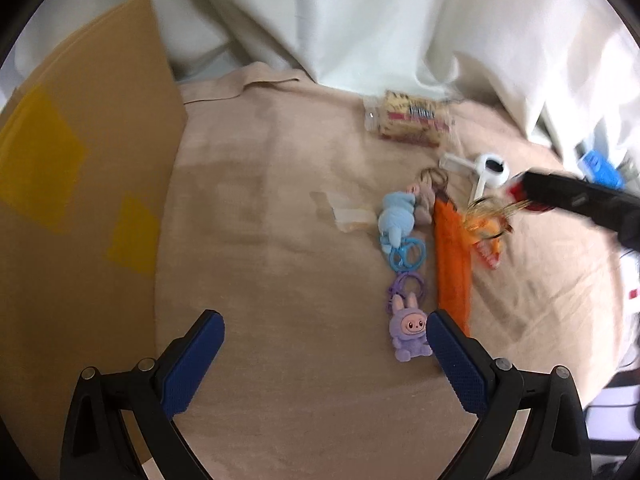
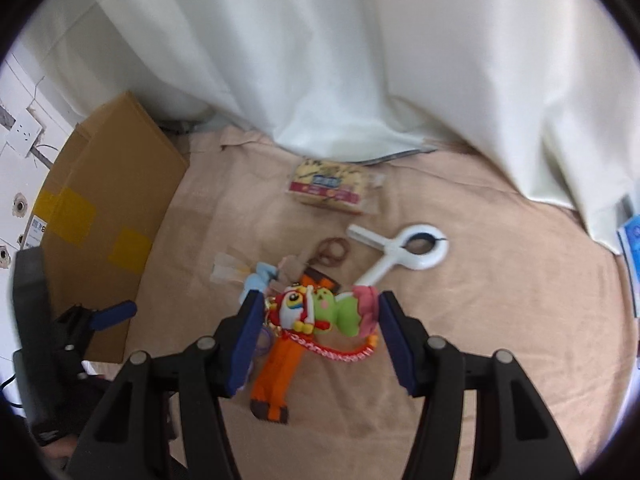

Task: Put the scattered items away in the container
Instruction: 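Grasp the red-green plush keychain with the right gripper and lift it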

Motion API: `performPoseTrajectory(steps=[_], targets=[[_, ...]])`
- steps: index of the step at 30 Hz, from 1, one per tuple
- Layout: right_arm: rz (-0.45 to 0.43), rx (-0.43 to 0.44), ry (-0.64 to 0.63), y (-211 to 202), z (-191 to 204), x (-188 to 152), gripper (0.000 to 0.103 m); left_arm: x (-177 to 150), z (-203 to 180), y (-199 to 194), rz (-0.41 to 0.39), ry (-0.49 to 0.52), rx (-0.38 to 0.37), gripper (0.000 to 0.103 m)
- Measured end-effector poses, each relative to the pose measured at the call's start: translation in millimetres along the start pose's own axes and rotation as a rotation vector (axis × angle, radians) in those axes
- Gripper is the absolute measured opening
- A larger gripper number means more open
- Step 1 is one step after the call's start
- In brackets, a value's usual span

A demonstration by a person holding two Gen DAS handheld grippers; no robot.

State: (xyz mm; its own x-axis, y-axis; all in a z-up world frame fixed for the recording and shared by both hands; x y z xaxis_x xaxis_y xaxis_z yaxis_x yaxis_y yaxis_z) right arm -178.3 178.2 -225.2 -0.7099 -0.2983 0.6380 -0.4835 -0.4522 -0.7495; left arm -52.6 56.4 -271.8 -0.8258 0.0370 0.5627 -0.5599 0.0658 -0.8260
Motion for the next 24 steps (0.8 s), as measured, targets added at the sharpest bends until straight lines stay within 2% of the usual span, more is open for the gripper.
performPoseTrajectory(steps=[9,17,18,21,23,24], targets=[[-0.038,-0.007,0.049,-39.6,-25.4,-11.0,0.062,-12.2,-30.9,13.4,0.014,0.074,0.017,0.101],[-0.043,-0.022,0.076,-48.9,-44.3,-15.4,0.062,-22.0,-35.9,27.7,0.026,0.093,0.057,0.099],[-0.044,-0.024,0.078,-49.2,-46.0,-16.0,0.062,-23.7,-36.1,30.1,0.032,0.091,0.054,0.095],[-0.041,-0.026,0.087,-48.3,-49.7,-18.4,0.062,-29.2,-37.0,35.6,0.042,0.067,0.026,0.072],[-0.041,-0.027,0.093,-47.5,-50.9,-19.6,0.062,-30.7,-38.5,34.8,0.037,0.067,0.018,0.068],[-0.040,-0.026,0.095,-47.5,-51.2,-20.3,0.062,-30.5,-39.4,33.5,0.032,0.068,0.017,0.060]])
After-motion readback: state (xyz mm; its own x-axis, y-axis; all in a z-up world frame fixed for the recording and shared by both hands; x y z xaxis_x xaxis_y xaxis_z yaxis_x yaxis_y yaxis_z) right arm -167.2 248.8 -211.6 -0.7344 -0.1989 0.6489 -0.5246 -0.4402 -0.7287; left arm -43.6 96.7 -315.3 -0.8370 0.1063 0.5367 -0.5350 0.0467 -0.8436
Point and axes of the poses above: each gripper's, at about its wrist camera, not at the fingertips, and y roughly the way its jaws point, z to its left, x to its top, the point moved 7 cm from there along y, roughly the way its jaws point, and after that the axes turned 15 degrees about -z, right-handed, at the moved point
